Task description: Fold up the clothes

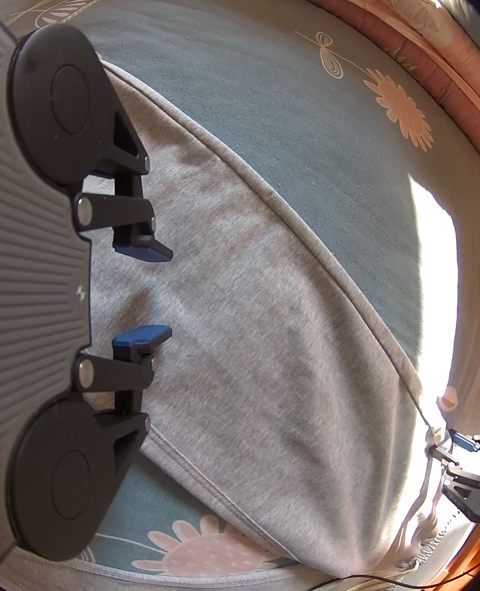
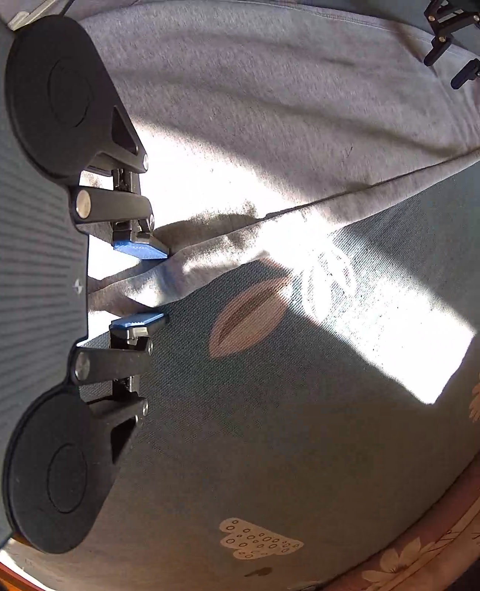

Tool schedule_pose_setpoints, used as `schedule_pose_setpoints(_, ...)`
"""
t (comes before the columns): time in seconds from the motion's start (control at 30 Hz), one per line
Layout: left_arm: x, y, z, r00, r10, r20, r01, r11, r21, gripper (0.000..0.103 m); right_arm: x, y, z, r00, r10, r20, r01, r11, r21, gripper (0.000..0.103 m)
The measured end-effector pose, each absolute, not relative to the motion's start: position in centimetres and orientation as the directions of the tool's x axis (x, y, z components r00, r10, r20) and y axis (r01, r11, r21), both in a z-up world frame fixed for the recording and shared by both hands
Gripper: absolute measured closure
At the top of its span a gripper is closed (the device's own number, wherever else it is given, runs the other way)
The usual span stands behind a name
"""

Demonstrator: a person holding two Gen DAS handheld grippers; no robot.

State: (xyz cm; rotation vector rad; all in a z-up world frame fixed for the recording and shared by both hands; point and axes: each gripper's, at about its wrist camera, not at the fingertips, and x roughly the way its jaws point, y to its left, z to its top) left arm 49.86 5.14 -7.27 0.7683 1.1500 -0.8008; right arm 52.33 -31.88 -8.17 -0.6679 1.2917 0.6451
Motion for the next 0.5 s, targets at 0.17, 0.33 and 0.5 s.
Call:
schedule_pose_setpoints(0.17,49.9,4.4,-7.1,0.211,-0.149,-0.966,0.859,0.500,0.111,0.064,52.9,-32.8,-7.1,0.208,0.056,-0.977,-0.683,0.723,-0.104,0.094)
schedule_pose_setpoints(0.33,49.9,4.3,-7.4,0.213,-0.138,-0.967,0.852,0.511,0.115,0.063,52.6,-33.0,-7.5,0.255,0.021,-0.967,-0.619,0.772,-0.147,0.092)
schedule_pose_setpoints(0.5,49.0,4.6,-7.2,0.224,-0.134,-0.965,0.847,0.517,0.125,0.063,51.6,-33.3,-6.0,0.306,-0.009,-0.952,-0.513,0.841,-0.173,0.074)
